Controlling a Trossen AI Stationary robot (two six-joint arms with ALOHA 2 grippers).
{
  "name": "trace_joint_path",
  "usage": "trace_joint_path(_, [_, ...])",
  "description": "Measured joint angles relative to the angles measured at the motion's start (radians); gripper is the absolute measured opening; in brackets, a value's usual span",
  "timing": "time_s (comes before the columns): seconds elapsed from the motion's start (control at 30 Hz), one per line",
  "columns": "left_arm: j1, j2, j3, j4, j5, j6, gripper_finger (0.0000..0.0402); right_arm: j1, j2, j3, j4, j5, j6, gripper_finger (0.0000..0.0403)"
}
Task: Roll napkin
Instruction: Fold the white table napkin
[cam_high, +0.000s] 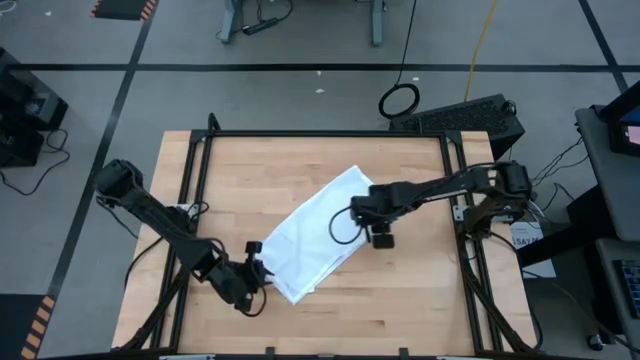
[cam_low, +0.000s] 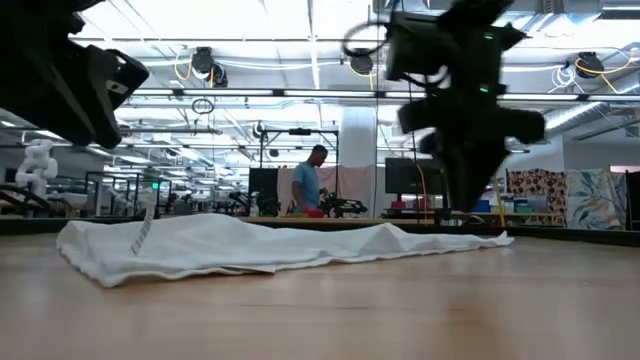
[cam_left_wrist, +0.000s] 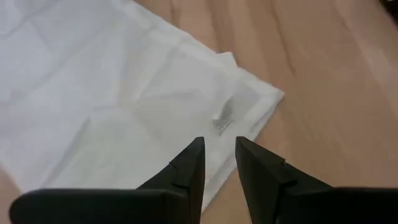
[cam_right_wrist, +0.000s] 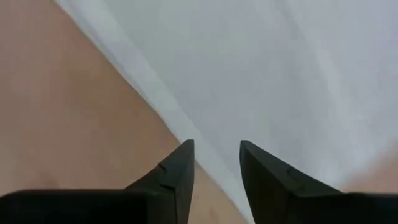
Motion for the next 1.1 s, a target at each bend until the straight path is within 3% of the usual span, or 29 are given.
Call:
trace_joint_path(0.4, [0.003,0.005,-0.098,0.096,-0.165,-0.001,0.0096,0.003,-0.242,-0.382,0.169,0.147,0.054,0.0121])
trace_joint_path(0.67, [0.014,0.005,-0.153,0.198,-0.174,-0.006,0.0096,-0.002,-0.229,-0.402,0.214,0.194,0.036,0.0109])
trace_joint_path(1.1, [0.014,0.005,-0.154,0.203,-0.176,-0.004,0.0096,-0.012,-0.175,-0.386,0.175,0.215,0.052,0.0005])
